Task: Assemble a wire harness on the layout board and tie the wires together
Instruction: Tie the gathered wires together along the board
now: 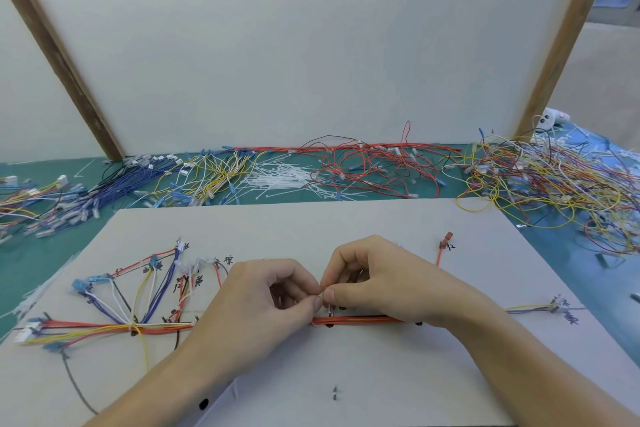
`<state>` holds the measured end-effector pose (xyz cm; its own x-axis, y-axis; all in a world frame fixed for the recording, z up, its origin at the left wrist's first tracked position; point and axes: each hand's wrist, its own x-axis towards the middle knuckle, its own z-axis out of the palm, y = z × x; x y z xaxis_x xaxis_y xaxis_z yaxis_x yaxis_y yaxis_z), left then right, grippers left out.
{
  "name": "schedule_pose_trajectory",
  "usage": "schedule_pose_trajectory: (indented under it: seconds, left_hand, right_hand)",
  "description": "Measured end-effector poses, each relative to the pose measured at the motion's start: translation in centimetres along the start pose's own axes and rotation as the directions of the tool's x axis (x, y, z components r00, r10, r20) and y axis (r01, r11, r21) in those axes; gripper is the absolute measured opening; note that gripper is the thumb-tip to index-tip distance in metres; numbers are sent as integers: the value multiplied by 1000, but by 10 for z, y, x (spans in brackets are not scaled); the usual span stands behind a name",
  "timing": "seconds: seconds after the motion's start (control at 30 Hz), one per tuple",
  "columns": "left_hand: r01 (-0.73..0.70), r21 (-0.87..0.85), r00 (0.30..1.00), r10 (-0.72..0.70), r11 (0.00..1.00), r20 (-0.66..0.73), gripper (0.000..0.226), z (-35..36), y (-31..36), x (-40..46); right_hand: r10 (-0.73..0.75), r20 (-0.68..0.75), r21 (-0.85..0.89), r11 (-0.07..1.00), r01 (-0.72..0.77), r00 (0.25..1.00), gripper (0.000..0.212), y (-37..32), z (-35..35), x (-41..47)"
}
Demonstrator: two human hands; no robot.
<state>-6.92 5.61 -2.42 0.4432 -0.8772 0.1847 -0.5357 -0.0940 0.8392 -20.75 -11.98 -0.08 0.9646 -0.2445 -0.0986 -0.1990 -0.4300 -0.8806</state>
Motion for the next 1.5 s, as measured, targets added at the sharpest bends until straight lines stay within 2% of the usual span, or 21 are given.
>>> schedule_pose_trajectory:
  seconds: [0.43, 0.87, 1.17, 1.5]
  left_hand:
    - [-2, -26, 1000, 2, 1000, 2, 6, -1, 3, -2]
    - [9, -20, 1000, -9, 1000, -19, 12, -1, 3, -3]
    - [21, -10, 999, -21, 1000, -25, 6, -1, 5, -3]
    - [35, -6, 999, -35, 999, -14, 12, 0, 3, -2]
  right_hand:
    - [-14, 26, 34, 999, 13, 1000, 5, 1, -2, 0]
    - [-12, 21, 36, 999, 11, 1000, 4, 0, -2, -1]
    - [-2, 19, 28, 1000, 2, 1000, 4, 0, -1, -1]
    - [17, 14, 49, 999, -18, 1000, 4, 0, -1, -2]
